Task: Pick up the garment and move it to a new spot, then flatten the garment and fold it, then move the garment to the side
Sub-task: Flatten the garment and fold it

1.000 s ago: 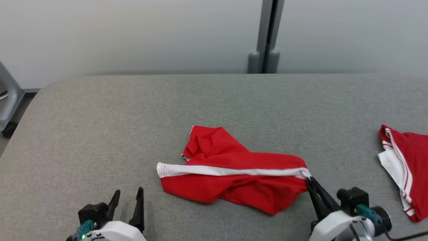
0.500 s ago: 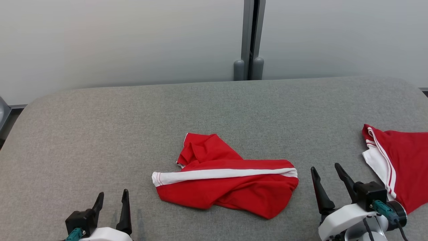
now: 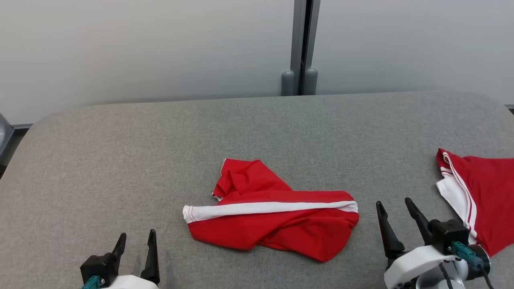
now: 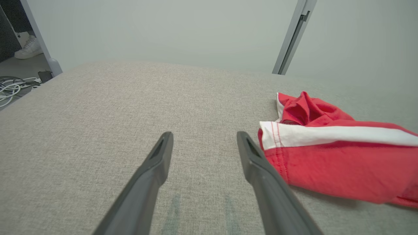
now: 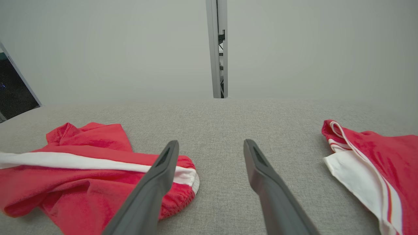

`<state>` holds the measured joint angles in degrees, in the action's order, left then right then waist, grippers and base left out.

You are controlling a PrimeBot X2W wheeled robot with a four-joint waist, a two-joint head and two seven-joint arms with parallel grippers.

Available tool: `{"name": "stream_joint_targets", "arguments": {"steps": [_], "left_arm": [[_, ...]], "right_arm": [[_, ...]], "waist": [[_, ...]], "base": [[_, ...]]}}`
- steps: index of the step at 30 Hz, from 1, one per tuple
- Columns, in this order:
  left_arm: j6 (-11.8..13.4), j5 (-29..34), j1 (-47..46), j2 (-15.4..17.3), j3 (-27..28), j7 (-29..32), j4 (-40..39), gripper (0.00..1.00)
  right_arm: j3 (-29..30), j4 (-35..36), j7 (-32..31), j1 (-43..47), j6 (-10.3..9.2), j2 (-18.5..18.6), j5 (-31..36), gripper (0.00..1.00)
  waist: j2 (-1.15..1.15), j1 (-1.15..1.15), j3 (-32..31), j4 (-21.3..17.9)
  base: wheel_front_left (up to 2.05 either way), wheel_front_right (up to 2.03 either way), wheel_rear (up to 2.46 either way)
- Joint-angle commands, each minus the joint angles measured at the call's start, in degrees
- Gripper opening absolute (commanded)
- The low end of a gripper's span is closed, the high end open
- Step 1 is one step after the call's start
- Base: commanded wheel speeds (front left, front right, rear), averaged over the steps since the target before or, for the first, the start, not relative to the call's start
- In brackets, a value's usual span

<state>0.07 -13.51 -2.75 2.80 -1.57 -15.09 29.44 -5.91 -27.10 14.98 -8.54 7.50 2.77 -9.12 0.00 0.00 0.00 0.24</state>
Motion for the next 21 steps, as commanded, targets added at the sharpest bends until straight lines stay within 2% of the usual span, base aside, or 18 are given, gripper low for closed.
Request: {"name": "stream_joint_targets", "arguments": {"steps": [1,7,16,21], "left_arm": [[0.31,0.22,-0.27,0.25,0.04,-0.07,-0.11,1.00],[-0.07,-0.34,-0.97,0.24,0.03,-0.07,-0.24,1.00],[-6.01,-8.89,-5.48,0.21,-3.53,-0.07,2.39,1.00],[-7.30,-13.78,-8.39,0.27,-6.23,-0.07,5.88,1.00]], "right_arm": [[0.27,-0.21,0.27,0.43,-0.02,0.31,-0.17,1.00],[0.96,-0.57,0.28,0.63,-0.02,0.31,-0.14,1.00],[0.09,-0.13,0.28,-1.46,-0.02,0.31,-0.21,1.00],[-0.40,-0.18,0.28,-2.21,-0.02,0.32,-0.26,1.00]], "waist": [[0.00,0.00,0.07,-0.05],[0.00,0.00,0.66,-0.39],[0.00,0.00,4.10,-2.09],[0.00,0.00,5.89,-3.64]], "base": [[0.00,0.00,0.00],[0.00,0.00,0.00],[0.00,0.00,0.00],[0.00,0.00,0.00]]}}
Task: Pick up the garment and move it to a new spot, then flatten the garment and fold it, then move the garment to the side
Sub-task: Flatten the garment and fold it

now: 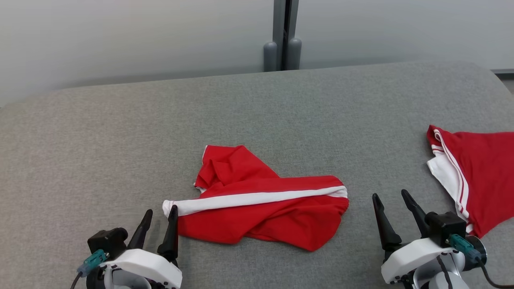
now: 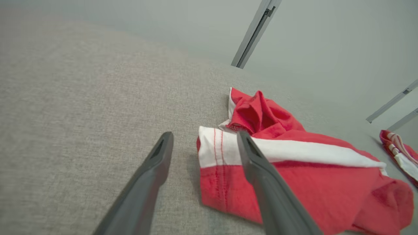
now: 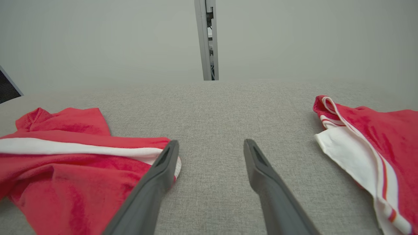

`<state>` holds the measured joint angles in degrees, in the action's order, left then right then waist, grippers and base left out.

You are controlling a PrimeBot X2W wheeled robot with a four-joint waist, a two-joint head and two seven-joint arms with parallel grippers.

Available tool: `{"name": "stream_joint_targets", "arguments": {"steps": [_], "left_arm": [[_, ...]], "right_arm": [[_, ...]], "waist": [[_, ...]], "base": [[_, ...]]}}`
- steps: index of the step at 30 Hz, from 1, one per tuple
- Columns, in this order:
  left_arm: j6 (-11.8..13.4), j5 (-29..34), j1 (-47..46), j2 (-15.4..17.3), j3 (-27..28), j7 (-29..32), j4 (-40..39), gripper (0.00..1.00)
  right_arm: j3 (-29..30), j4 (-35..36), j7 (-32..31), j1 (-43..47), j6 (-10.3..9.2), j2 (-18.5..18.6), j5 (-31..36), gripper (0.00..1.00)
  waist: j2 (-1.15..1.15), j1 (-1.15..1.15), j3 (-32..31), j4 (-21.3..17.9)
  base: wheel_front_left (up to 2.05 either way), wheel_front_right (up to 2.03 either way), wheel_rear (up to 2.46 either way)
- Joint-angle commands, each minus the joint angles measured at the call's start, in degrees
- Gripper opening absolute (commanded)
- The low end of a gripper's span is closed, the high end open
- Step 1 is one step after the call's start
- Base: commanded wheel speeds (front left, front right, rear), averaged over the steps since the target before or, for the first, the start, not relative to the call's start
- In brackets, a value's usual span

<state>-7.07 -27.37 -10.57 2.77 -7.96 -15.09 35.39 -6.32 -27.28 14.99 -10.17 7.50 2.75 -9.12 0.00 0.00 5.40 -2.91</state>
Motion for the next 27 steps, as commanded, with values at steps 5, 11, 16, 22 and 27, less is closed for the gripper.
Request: {"name": "stream_joint_targets", "arguments": {"steps": [5,11,16,22,27], "left_arm": [[-0.49,-5.04,-2.89,0.28,-2.88,-0.07,1.66,1.00],[-0.38,-7.86,-3.48,0.29,-4.30,-0.07,1.53,1.00],[-0.39,-8.30,-2.92,0.30,-4.22,-0.07,0.61,0.96],[-0.39,-8.32,-2.34,0.95,-3.53,-0.07,0.56,1.00],[-0.39,-10.72,-3.70,1.53,-4.75,-0.07,1.34,1.00]], "right_arm": [[0.27,-0.07,0.26,-1.30,-0.02,0.35,0.33,1.00],[0.55,0.09,0.27,-1.86,-0.02,0.33,0.25,1.00],[0.21,0.01,0.26,-1.91,-0.01,0.34,-0.50,1.00],[-0.17,-0.26,0.26,-2.12,-0.02,0.34,-1.02,1.00],[-0.63,-0.44,0.27,-2.33,-0.02,0.33,-1.18,1.00]], "waist": [[0.00,0.00,2.04,-1.67],[0.00,0.00,2.79,-1.97],[0.00,0.00,2.79,-1.35],[0.00,0.00,2.66,-0.82],[0.00,0.00,2.83,-0.85]], "base": [[0.00,0.00,0.00],[0.00,0.00,0.00],[0.00,0.00,0.00],[0.00,0.00,0.00],[0.00,0.00,0.00]]}}
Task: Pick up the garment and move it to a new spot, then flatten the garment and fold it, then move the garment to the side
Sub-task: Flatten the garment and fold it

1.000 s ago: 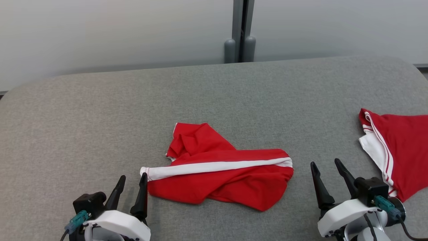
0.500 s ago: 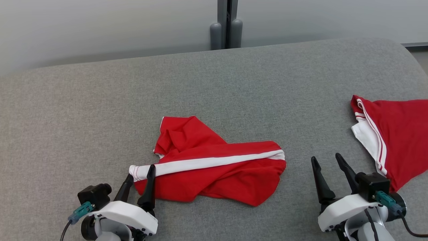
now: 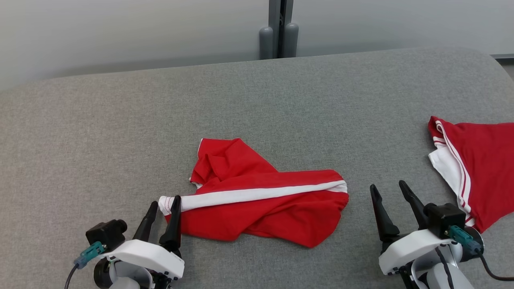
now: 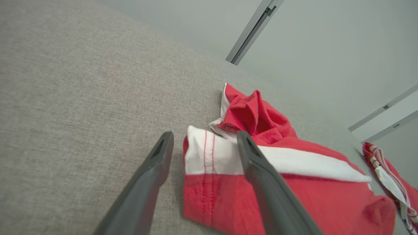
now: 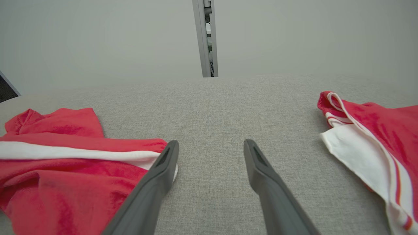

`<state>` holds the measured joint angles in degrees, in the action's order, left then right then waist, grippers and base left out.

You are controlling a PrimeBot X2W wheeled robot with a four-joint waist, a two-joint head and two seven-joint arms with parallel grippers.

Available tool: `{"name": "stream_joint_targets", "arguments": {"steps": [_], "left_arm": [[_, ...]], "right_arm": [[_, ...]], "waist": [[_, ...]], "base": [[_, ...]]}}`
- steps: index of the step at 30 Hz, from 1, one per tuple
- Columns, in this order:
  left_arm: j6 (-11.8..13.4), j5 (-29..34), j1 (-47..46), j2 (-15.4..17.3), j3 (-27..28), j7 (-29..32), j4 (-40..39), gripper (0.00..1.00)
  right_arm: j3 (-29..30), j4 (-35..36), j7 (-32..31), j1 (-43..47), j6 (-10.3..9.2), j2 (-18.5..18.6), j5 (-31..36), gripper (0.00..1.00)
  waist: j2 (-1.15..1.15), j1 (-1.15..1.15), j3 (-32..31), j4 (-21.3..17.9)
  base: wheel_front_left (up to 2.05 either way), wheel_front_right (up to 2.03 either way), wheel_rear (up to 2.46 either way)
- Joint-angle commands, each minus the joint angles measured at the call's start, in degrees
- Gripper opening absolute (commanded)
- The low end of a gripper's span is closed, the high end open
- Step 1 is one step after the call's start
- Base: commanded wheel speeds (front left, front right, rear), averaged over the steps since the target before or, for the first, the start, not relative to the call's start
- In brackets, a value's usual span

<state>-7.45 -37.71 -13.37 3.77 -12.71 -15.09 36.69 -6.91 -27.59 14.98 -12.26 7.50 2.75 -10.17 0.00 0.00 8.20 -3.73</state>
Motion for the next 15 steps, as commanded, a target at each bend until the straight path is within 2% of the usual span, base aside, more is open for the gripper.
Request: {"name": "stream_joint_targets", "arguments": {"steps": [1,5,7,8,9,10,11,12,13,14,15], "left_arm": [[-0.01,-1.31,-1.16,0.49,-0.14,-0.07,0.22,1.00],[-0.01,-3.83,-1.44,0.90,-1.19,-0.07,0.13,1.00],[-0.01,-4.96,-1.13,1.09,-2.34,-0.07,0.50,0.73],[-0.01,-5.48,-1.10,1.35,-2.81,-0.07,0.57,0.70],[-0.01,-6.41,-0.96,1.31,-3.45,-0.07,0.80,0.74],[-0.01,-6.94,-1.00,1.43,-4.01,-0.07,0.87,0.70],[-0.01,-7.31,-1.19,1.74,-4.41,-0.07,0.92,0.60],[-0.01,-7.54,-1.41,2.05,-4.50,-0.07,0.91,0.42],[-0.01,-7.42,-1.64,2.34,-4.28,-0.08,0.39,0.13],[-0.01,-7.00,-1.73,2.49,-3.71,-0.07,-0.12,0.00],[-0.01,-6.70,-1.63,2.37,-3.28,-0.07,-0.41,0.00]], "right_arm": [[-0.07,-0.14,0.28,-0.25,-0.02,0.34,-0.13,1.00],[0.02,-0.20,0.27,-0.35,-0.02,0.34,-0.28,1.00],[0.21,-0.21,0.28,-0.24,-0.02,0.34,-0.35,1.00],[0.26,-0.22,0.27,-0.20,-0.01,0.33,-0.34,1.00],[0.25,-0.26,0.28,-0.16,-0.02,0.33,-0.43,1.00],[0.26,-0.23,0.28,-0.16,-0.01,0.34,-0.46,1.00],[0.29,-0.17,0.27,-0.19,-0.01,0.33,-0.48,1.00],[0.18,-0.14,0.27,-0.24,-0.02,0.33,-0.61,1.00],[0.08,-0.08,0.28,-0.33,-0.01,0.33,-0.53,1.00],[0.08,-0.04,0.27,-0.41,-0.02,0.34,-0.58,1.00],[0.08,-0.03,0.27,-0.46,-0.02,0.34,-0.65,1.00]], "waist": [[0.00,0.00,0.08,-0.06],[0.00,0.00,0.18,-0.27],[0.00,0.00,0.21,-0.20],[0.00,0.00,0.25,-0.15],[0.00,0.00,0.28,-0.11],[0.00,0.00,0.31,-0.04],[0.00,0.00,0.36,0.05],[0.00,0.00,0.39,0.14],[0.00,0.00,0.42,0.23],[0.00,0.00,0.46,0.34],[0.00,0.00,0.47,0.47]], "base": [[0.00,0.00,0.00],[0.00,0.00,0.00],[0.00,0.00,0.00],[0.00,0.00,0.00],[0.00,0.00,0.00],[0.00,0.00,0.00],[0.00,0.00,0.00],[0.00,0.00,0.00],[0.00,0.00,0.00],[0.00,0.00,0.00],[0.00,0.00,0.00]]}}
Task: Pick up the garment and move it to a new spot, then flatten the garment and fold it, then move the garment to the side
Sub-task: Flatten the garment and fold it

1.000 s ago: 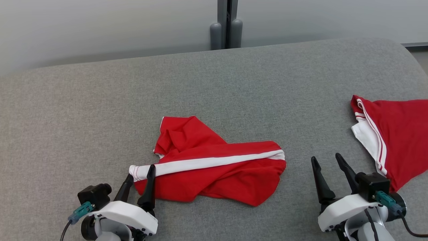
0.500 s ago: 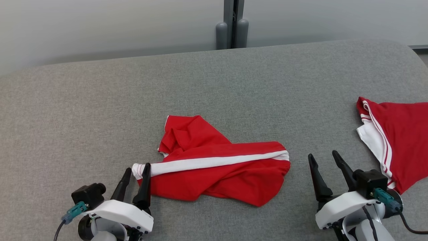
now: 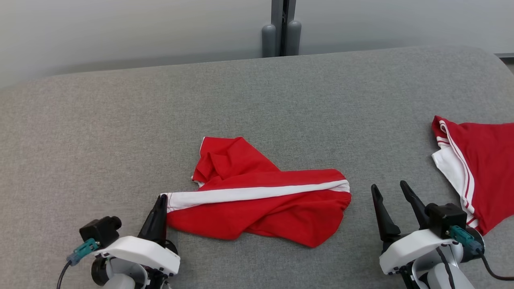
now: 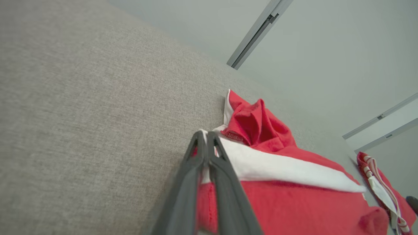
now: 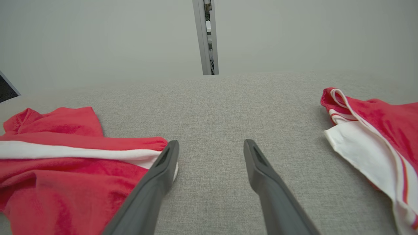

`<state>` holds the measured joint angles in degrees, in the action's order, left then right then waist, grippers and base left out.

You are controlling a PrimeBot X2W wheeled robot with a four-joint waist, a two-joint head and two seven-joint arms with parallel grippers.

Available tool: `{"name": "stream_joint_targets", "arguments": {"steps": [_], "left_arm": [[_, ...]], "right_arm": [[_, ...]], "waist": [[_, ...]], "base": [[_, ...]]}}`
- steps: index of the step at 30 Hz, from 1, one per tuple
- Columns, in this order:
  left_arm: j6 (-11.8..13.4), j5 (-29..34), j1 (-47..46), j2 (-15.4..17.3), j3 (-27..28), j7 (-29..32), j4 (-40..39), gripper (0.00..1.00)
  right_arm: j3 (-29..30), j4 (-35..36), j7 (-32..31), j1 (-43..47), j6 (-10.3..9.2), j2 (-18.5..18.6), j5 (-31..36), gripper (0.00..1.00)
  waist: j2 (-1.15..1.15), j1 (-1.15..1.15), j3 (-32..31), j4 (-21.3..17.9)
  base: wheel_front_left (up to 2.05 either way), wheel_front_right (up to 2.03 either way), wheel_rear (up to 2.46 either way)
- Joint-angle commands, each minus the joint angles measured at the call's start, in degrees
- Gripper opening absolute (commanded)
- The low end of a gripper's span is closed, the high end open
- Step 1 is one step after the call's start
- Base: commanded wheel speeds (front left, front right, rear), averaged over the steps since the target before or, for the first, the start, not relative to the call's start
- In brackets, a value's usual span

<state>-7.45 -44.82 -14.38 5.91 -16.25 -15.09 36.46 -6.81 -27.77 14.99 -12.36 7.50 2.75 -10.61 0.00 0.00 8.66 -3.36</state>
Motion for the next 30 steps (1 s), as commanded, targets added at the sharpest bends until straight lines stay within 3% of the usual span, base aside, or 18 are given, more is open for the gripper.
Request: {"name": "stream_joint_targets", "arguments": {"steps": [1,11,18,20,30], "left_arm": [[-0.01,0.83,-0.49,0.09,0.38,-0.05,-0.31,0.00],[0.01,5.99,1.44,0.68,4.20,-0.07,-2.59,0.00],[0.00,7.52,2.58,0.79,3.41,-0.07,-3.82,0.00],[0.01,7.54,2.69,0.67,3.14,-0.07,-4.15,0.00],[0.01,8.85,2.25,-0.05,4.02,-0.07,-4.06,0.00]], "right_arm": [[-0.03,0.14,0.26,-0.34,-0.01,0.33,-0.35,1.00],[-2.34,-1.94,0.26,0.24,-0.01,0.33,-5.12,1.00],[-6.38,-3.07,0.27,-1.60,-0.01,0.36,-13.75,1.00],[-7.39,-3.81,0.26,-3.52,-0.01,0.37,-19.51,1.00],[-12.07,-9.50,0.27,-9.43,-0.01,0.39,-28.45,1.00]], "waist": [[0.00,0.00,-0.02,0.29],[0.00,0.00,-0.69,4.23],[0.00,0.00,-0.07,6.29],[0.00,0.00,0.46,7.07],[0.00,0.00,1.37,8.09]], "base": [[0.00,0.00,0.00],[0.00,0.00,0.00],[0.00,0.00,0.00],[0.00,0.00,0.00],[0.00,0.00,0.00]]}}
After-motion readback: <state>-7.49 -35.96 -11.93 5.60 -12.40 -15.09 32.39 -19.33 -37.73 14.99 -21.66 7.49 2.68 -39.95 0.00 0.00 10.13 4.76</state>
